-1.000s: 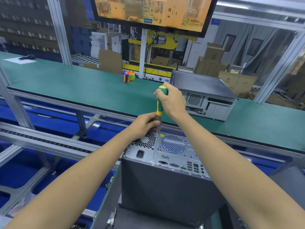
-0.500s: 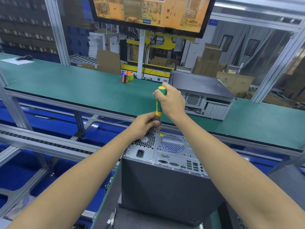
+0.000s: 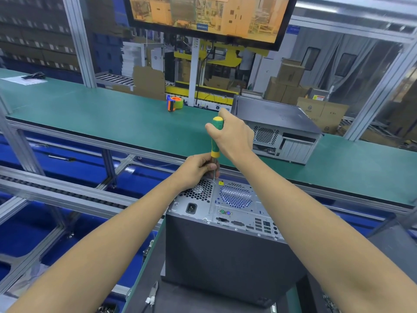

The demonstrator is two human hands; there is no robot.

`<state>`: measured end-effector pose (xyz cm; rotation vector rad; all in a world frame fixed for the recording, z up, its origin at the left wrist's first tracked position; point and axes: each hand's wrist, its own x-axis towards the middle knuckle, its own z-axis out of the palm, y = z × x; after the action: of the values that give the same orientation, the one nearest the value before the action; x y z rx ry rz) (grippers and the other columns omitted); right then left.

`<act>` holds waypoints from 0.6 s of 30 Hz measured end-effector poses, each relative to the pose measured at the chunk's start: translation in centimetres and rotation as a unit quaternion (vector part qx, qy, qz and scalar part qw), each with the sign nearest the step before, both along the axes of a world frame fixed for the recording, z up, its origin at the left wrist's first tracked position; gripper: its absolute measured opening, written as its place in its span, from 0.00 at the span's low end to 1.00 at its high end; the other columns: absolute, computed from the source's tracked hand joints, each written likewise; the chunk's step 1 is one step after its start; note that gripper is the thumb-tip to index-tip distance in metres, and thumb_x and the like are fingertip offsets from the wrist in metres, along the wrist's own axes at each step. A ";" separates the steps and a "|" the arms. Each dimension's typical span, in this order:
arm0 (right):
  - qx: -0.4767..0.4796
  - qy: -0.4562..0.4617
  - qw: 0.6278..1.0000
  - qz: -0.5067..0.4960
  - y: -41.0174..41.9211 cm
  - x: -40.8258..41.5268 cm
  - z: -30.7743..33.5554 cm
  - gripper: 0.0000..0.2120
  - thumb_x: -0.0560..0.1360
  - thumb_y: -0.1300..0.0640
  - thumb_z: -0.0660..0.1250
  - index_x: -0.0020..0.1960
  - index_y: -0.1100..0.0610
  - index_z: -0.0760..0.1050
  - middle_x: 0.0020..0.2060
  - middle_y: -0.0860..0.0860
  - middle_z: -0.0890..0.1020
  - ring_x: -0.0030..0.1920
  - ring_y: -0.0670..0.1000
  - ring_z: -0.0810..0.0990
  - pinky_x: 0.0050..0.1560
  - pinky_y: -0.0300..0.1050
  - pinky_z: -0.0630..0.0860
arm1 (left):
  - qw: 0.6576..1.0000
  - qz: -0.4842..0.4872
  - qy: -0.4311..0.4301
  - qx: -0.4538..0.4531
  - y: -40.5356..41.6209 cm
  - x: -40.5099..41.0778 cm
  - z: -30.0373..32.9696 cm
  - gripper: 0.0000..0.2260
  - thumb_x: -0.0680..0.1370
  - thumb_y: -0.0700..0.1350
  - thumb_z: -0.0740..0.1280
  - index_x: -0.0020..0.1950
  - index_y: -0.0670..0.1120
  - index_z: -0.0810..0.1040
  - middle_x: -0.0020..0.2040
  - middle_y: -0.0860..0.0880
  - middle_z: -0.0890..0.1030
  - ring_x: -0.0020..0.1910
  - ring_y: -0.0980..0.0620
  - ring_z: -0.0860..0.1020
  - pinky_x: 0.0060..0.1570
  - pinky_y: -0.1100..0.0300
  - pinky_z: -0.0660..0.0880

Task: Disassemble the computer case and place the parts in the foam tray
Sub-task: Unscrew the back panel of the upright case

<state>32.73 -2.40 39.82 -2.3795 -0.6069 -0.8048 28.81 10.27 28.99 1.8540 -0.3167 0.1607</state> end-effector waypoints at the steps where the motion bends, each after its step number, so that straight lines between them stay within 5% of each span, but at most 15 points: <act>1: 0.006 -0.006 1.000 0.016 0.0 0.0 0.0 0.12 0.72 0.41 0.60 0.45 0.48 0.66 0.36 0.47 0.76 0.36 0.52 0.75 0.33 0.44 0.67 | 1.000 -0.001 0.000 0.003 0.0 0.0 -0.1 0.08 0.85 0.38 0.61 0.51 0.44 0.79 0.46 0.46 0.86 0.47 0.47 0.85 0.50 0.58 0.82; 5: 0.056 0.067 0.990 0.115 0.1 0.1 -0.1 0.05 0.75 0.50 0.60 0.46 0.51 0.66 0.34 0.50 0.77 0.36 0.55 0.77 0.36 0.53 0.74 | 0.999 -0.037 0.020 0.011 0.3 0.3 0.1 0.08 0.86 0.39 0.60 0.53 0.43 0.79 0.48 0.44 0.86 0.51 0.44 0.84 0.54 0.56 0.82; 9: 0.052 0.078 0.985 0.141 0.5 -0.4 -0.2 0.06 0.74 0.49 0.58 0.47 0.51 0.66 0.36 0.51 0.80 0.37 0.54 0.78 0.40 0.57 0.78 | 0.994 -0.052 0.092 0.010 2.4 1.3 1.5 0.14 0.88 0.45 0.56 0.58 0.38 0.79 0.52 0.43 0.85 0.53 0.50 0.83 0.55 0.56 0.79; 11: 0.074 0.094 0.980 0.161 0.7 -0.6 -0.4 0.06 0.72 0.48 0.57 0.46 0.49 0.66 0.38 0.50 0.82 0.37 0.54 0.80 0.41 0.58 0.79 | 0.986 -0.038 0.128 0.100 2.7 2.4 2.0 0.14 0.88 0.48 0.56 0.58 0.42 0.79 0.53 0.41 0.84 0.58 0.44 0.82 0.64 0.47 0.75; 14: 0.114 0.121 0.969 0.183 0.9 -0.7 -0.7 0.02 0.72 0.51 0.57 0.44 0.48 0.65 0.37 0.47 0.82 0.35 0.53 0.81 0.43 0.62 0.80 | 0.913 -0.091 0.209 0.338 1.9 3.4 2.1 0.16 0.86 0.57 0.58 0.65 0.51 0.80 0.67 0.51 0.80 0.69 0.47 0.75 0.74 0.46 0.64; 16: 0.137 0.126 0.964 0.188 0.9 -0.7 -0.8 0.02 0.72 0.52 0.58 0.43 0.48 0.65 0.36 0.49 0.82 0.33 0.53 0.81 0.42 0.64 0.79 | 0.915 -0.110 0.226 0.315 2.2 3.4 2.1 0.17 0.85 0.57 0.59 0.59 0.51 0.84 0.59 0.63 0.81 0.58 0.61 0.78 0.71 0.45 0.67; 18: 0.153 0.125 0.961 0.191 1.0 -0.8 -0.8 0.02 0.71 0.52 0.58 0.43 0.48 0.65 0.35 0.51 0.81 0.33 0.53 0.80 0.41 0.64 0.79 | 0.933 -0.134 0.241 0.230 3.5 3.2 1.8 0.14 0.83 0.57 0.63 0.49 0.53 0.86 0.50 0.66 0.84 0.48 0.67 0.81 0.60 0.50 0.73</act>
<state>31.93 -1.35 39.01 -1.9553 -0.7435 -0.3875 32.04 13.79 30.75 2.2092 -0.2728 -0.5975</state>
